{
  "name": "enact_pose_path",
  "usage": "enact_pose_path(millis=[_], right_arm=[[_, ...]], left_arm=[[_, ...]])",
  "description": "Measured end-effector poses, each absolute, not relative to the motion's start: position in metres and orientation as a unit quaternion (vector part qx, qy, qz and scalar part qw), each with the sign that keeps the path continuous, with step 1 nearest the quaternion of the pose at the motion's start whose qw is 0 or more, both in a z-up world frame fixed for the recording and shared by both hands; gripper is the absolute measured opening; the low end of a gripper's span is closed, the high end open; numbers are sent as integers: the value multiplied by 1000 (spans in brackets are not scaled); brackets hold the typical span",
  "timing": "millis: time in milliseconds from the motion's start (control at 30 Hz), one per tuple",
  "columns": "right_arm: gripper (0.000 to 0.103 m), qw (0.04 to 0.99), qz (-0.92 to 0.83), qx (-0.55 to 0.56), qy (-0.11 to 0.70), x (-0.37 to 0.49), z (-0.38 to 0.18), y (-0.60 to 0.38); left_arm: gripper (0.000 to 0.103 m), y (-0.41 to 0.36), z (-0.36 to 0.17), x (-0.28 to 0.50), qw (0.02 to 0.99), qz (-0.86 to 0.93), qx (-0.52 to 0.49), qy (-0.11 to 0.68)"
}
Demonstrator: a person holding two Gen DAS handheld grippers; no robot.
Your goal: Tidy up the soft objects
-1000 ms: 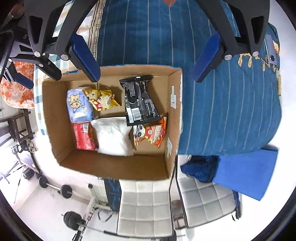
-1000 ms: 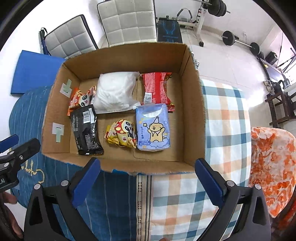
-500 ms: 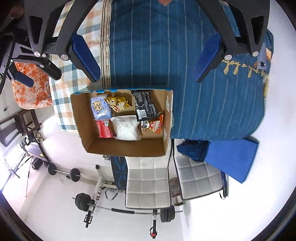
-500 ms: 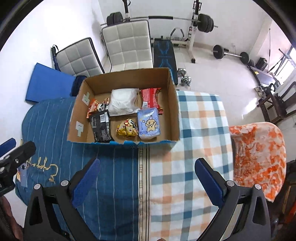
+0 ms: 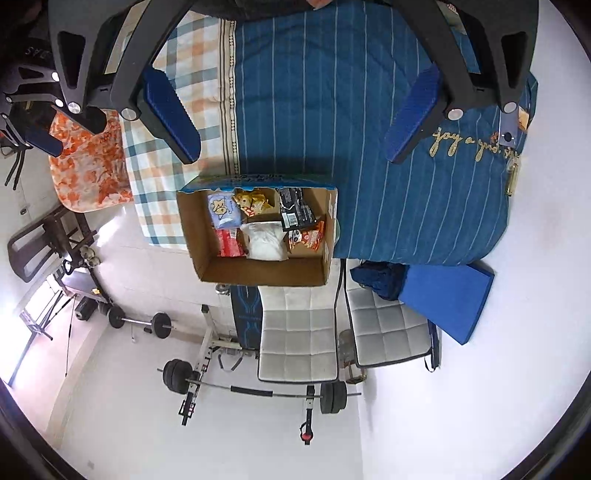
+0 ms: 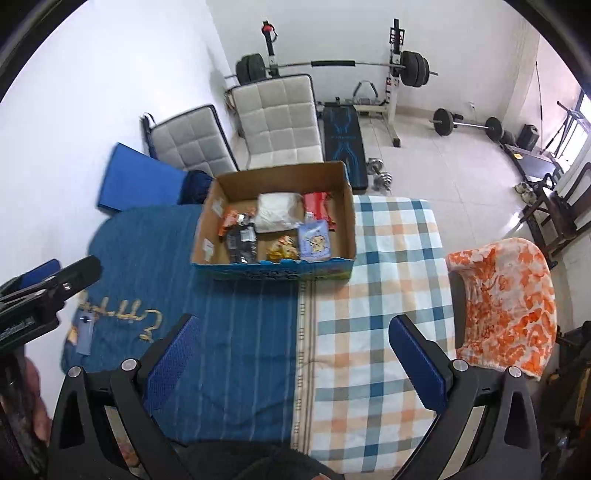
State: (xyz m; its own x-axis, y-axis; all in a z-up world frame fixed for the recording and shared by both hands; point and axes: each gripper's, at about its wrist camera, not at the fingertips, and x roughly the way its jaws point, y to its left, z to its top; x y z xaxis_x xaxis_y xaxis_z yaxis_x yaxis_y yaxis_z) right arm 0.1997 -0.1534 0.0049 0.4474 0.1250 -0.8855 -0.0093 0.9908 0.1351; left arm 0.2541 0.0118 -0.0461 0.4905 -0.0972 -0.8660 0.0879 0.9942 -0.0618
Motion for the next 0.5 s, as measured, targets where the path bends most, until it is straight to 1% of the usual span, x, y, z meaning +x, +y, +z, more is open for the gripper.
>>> enact_pose_path(millis=[200, 500], right_arm=[[103, 856, 48, 51, 512, 178, 33, -152], [103, 874, 18, 48, 483, 185, 54, -158]], left_arm=[[102, 11, -25, 234, 870, -63, -10, 489], [102, 7, -13, 229, 885, -50, 1, 464]])
